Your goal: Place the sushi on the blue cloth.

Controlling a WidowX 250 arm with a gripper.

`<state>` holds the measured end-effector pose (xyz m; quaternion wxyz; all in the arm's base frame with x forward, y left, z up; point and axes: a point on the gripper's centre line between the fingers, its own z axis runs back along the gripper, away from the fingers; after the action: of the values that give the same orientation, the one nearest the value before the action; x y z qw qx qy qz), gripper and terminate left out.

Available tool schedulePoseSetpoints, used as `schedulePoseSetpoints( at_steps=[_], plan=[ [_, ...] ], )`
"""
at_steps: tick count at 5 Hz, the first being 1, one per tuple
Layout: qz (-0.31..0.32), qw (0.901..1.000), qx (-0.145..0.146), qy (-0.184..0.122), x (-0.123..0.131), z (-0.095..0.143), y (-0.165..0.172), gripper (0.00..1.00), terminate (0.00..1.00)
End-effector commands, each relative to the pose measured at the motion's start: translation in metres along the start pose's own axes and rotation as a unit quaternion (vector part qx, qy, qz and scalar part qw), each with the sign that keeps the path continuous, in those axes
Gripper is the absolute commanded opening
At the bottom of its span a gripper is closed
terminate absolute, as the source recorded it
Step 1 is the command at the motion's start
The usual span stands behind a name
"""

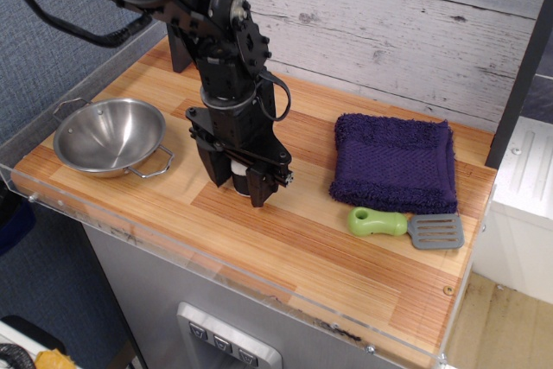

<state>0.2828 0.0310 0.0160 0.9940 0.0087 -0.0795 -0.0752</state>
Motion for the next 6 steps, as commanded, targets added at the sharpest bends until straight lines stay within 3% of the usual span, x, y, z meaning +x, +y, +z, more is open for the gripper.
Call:
schedulePoseSetpoints(
  at_steps=[1, 2, 4, 5, 6],
  plan=[
    [-0.002, 0.9998, 0.001, -0.022, 0.007, 0.009, 0.0, 0.0, 0.0],
    [0.0, 0.9996, -0.011, -0.025, 0.008, 0.019, 0.001, 0.0, 0.0],
    [-0.01, 0.9969, -0.044, -0.065, 0.037, 0.065, -0.011, 0.0, 0.0],
    [-0.012, 0.9961, -0.044, -0.075, 0.05, 0.078, -0.021, 0.0, 0.0],
    [-0.034, 0.9931, -0.06, -0.095, 0.079, 0.099, -0.052, 0.0, 0.0]
  ],
)
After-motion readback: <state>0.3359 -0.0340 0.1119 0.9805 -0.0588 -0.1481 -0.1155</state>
